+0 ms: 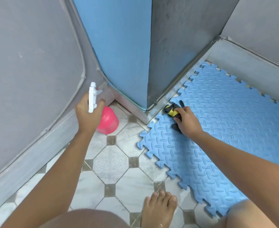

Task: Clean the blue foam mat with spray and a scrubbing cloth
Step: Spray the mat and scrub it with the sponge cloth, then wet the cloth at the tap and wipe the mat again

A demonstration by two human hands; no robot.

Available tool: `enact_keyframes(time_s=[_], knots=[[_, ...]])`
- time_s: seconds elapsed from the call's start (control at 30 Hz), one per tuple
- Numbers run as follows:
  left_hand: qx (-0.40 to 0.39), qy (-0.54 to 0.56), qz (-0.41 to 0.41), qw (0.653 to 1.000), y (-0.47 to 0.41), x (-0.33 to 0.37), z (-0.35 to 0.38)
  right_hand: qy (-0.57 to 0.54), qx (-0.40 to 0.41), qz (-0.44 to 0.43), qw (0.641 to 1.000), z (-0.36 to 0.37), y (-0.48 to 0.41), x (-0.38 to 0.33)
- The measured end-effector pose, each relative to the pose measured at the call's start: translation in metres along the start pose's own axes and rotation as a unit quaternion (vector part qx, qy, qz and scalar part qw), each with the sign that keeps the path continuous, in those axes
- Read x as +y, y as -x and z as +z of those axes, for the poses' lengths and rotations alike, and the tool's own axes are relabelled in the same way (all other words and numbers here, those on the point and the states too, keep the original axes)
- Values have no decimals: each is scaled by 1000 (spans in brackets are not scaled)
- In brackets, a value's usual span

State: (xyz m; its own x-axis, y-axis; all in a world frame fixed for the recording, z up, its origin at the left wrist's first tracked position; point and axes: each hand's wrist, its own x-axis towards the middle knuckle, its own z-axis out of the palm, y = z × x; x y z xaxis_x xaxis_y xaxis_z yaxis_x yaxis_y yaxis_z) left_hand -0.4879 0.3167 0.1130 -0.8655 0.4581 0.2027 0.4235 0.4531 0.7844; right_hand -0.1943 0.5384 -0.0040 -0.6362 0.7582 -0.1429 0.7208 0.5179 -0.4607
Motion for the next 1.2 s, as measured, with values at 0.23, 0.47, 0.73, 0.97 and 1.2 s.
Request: enact_keyframes(time_s=[0.23,0.47,0.73,0.97,1.2], knots=[[-86,-150,-124,977,41,-39,-15,3,-90,-138,986,38,48,-60],[-317,-187,25,929,82,15,-15,44,-146,-150,977,11,61,-32],[-311,0,420,853,57,246,29,-86,-1,2,996,-126,43,-8],[-149,-4,466,872,-1,459,48,-150,199,31,968,-293,27,-17],[-84,-275,434,854,-85,592,66,-223,285,38,932,-412,27,-33]])
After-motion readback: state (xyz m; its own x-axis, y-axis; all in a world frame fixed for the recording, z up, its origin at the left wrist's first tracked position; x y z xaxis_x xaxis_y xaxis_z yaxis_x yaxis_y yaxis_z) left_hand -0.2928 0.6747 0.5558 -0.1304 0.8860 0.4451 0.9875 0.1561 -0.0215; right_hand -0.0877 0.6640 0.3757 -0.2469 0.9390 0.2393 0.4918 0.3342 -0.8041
